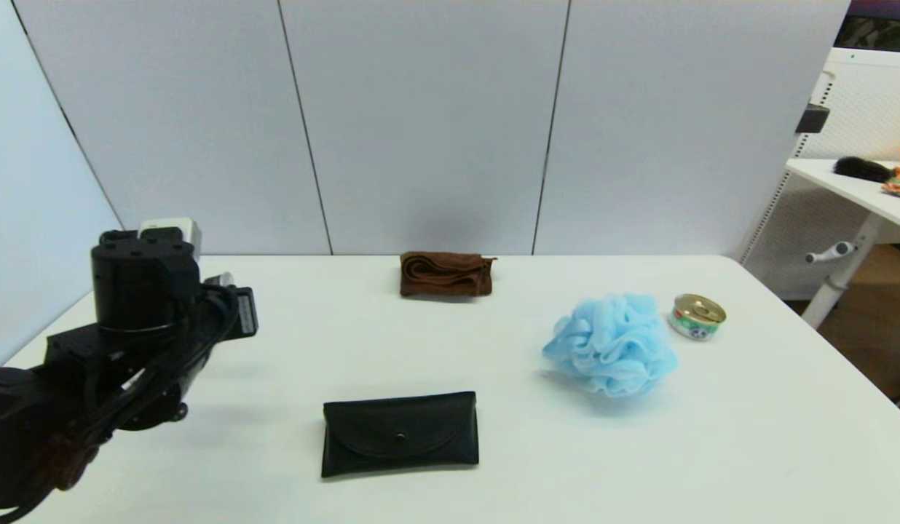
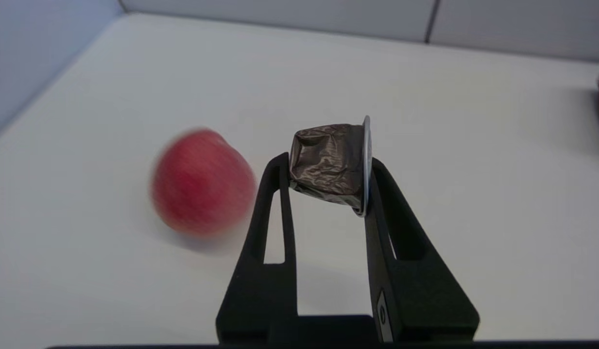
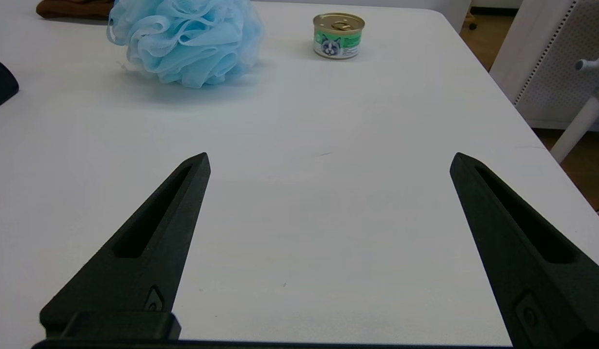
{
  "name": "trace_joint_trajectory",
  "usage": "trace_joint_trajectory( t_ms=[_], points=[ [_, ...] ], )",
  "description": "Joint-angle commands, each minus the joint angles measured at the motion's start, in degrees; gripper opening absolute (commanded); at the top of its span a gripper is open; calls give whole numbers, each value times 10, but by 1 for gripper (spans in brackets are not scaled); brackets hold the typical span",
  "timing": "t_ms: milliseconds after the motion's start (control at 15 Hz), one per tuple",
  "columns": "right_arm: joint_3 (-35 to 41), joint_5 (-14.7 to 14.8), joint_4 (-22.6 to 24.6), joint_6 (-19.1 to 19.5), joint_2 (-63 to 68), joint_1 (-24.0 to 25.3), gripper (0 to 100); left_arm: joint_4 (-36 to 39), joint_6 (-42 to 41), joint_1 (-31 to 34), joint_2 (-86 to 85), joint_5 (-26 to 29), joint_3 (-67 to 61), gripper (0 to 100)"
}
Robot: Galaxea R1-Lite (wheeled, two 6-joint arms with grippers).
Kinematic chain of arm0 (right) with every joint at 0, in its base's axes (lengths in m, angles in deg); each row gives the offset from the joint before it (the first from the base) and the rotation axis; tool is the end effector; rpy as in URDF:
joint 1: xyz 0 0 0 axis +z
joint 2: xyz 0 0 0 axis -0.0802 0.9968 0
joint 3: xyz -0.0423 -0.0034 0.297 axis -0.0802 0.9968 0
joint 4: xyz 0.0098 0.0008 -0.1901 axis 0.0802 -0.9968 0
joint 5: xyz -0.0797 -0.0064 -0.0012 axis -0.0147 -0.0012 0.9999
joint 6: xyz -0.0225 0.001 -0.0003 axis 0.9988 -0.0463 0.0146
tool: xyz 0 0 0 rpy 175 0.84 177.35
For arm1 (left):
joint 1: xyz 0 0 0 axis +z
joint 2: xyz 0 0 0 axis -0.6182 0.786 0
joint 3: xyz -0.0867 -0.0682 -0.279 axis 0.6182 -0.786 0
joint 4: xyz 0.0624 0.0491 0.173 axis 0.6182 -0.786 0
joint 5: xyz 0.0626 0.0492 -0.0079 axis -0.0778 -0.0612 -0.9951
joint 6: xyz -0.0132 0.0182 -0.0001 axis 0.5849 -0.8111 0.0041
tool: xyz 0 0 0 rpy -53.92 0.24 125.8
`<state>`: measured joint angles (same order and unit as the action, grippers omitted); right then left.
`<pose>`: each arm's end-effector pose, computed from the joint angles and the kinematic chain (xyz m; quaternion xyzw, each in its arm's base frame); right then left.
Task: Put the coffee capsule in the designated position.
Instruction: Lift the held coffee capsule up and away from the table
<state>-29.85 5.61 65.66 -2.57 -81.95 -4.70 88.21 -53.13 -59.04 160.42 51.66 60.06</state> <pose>-0.0247 0.0007 0.0763 -0.0200 0.0145 0.0137 0.9996 0.2475 -0.0801 0.1606 0.0184 0.1288 0.1372 0.9820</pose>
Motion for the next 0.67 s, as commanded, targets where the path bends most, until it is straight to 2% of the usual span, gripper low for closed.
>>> trace_joint_trajectory(
  t_ms=[67, 133, 400, 667],
  points=[
    [0, 0, -1, 1, 1, 0, 100, -24, -67, 101, -31, 93, 49, 0],
    [0, 0, 0, 1, 1, 0, 100, -25, -95, 129, -30, 128, 65, 0],
    [0, 0, 0, 1, 1, 0, 100, -24, -138, 178, 15, 180, 116, 0],
    [0, 0, 0, 1, 1, 0, 100, -44, -188, 218, 95, 269, 211, 0]
  ],
)
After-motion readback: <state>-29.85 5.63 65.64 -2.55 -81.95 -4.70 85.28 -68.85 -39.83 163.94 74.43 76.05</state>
